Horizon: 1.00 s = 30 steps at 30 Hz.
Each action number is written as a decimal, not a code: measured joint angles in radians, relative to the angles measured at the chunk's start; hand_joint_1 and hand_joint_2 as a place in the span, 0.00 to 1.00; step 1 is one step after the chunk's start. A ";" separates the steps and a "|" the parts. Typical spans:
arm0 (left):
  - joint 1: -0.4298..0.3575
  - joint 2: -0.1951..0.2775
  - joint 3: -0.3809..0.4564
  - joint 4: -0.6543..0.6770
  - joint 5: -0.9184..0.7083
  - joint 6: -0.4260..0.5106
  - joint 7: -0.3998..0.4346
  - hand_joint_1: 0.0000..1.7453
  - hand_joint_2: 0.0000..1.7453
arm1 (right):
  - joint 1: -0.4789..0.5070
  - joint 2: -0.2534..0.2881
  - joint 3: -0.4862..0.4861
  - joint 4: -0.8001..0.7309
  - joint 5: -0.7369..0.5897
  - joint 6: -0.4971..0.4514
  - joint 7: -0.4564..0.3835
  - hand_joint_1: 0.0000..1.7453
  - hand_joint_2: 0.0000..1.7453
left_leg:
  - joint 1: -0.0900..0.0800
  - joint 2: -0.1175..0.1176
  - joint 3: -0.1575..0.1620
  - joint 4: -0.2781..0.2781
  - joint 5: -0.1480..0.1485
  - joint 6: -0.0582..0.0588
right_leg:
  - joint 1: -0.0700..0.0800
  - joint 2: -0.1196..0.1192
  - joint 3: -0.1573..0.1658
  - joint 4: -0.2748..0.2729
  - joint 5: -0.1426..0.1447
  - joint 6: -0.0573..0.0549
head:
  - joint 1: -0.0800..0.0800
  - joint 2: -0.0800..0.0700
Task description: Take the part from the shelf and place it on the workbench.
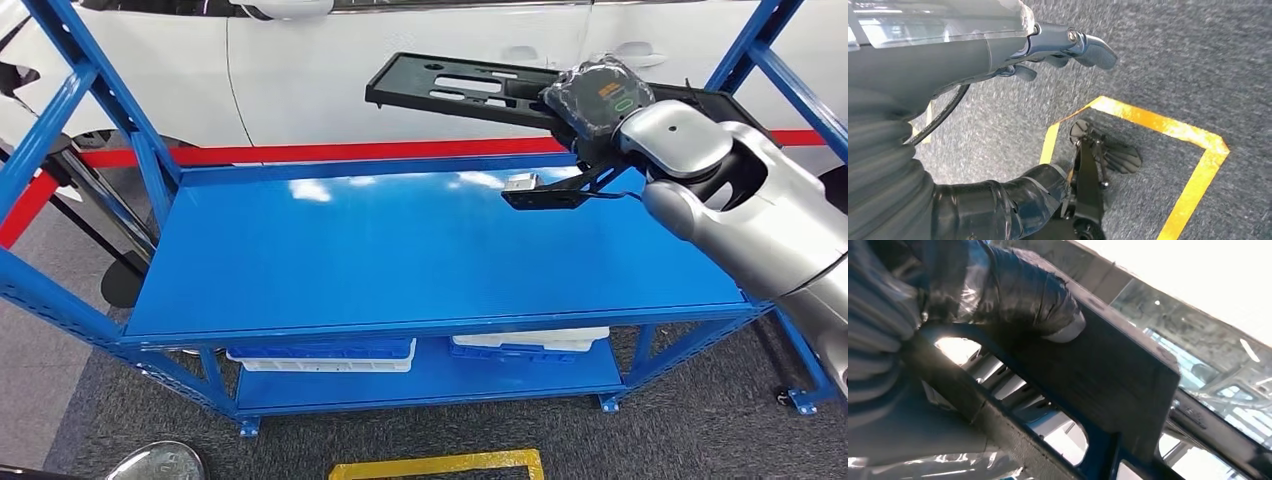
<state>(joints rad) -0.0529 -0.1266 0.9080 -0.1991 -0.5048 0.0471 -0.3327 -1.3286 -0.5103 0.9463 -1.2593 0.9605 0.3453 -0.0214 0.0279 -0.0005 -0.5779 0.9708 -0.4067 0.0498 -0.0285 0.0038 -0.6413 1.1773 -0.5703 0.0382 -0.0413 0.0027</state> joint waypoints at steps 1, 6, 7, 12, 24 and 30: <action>-0.001 0.000 0.001 0.000 -0.001 0.002 0.003 0.00 1.00 | 0.003 -0.001 0.001 0.001 -0.001 -0.002 0.001 1.00 1.00 | 0.001 0.000 -0.001 0.000 0.000 -0.001 | -0.003 0.000 -0.025 0.056 -0.023 0.003 | 0.000 0.000; -0.002 0.002 0.007 0.000 -0.010 0.015 0.018 0.00 1.00 | 0.019 -0.004 0.009 0.010 -0.027 0.001 -0.005 1.00 1.00 | 0.025 0.000 -0.024 0.045 -0.020 -0.041 | -0.034 -0.006 0.033 -0.062 0.075 0.042 | 0.001 0.000; -0.001 0.004 0.009 0.000 -0.011 0.015 0.019 0.00 1.00 | 0.020 -0.005 0.010 0.012 -0.040 0.004 -0.010 1.00 1.00 | 0.026 -0.002 -0.032 0.060 -0.025 -0.052 | -0.035 -0.003 0.048 -0.094 0.087 0.041 | 0.002 0.000; 0.001 0.001 0.013 0.000 -0.012 0.013 0.019 0.00 1.00 | 0.030 -0.004 0.021 0.020 -0.061 0.012 -0.019 1.00 1.00 | 0.028 -0.004 -0.066 0.095 -0.035 -0.078 | -0.027 0.001 0.021 -0.087 0.090 -0.003 | 0.002 0.000; -0.004 0.007 0.015 0.000 -0.015 0.014 0.016 0.00 1.00 | 0.023 -0.003 0.034 0.022 -0.059 0.011 -0.016 1.00 1.00 | -0.044 0.005 0.024 0.094 -0.112 0.032 | 0.027 -0.005 -0.035 -0.099 0.158 -0.052 | 0.004 0.000; -0.008 0.005 0.020 -0.001 -0.017 0.015 0.014 0.00 1.00 | 0.015 -0.006 0.037 0.023 -0.058 0.011 -0.012 1.00 1.00 | -0.035 0.016 0.013 0.001 -0.014 0.022 | 0.023 -0.003 -0.063 -0.044 0.080 -0.023 | 0.004 0.000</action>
<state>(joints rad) -0.0608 -0.1217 0.9280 -0.1999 -0.5222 0.0618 -0.3189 -1.3137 -0.5166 0.9830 -1.2364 0.9029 0.3560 -0.0337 -0.0074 0.0157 -0.5650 0.9723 -0.4210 0.0717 -0.0059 0.0007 -0.7047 1.1337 -0.4900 0.0150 -0.0374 0.0026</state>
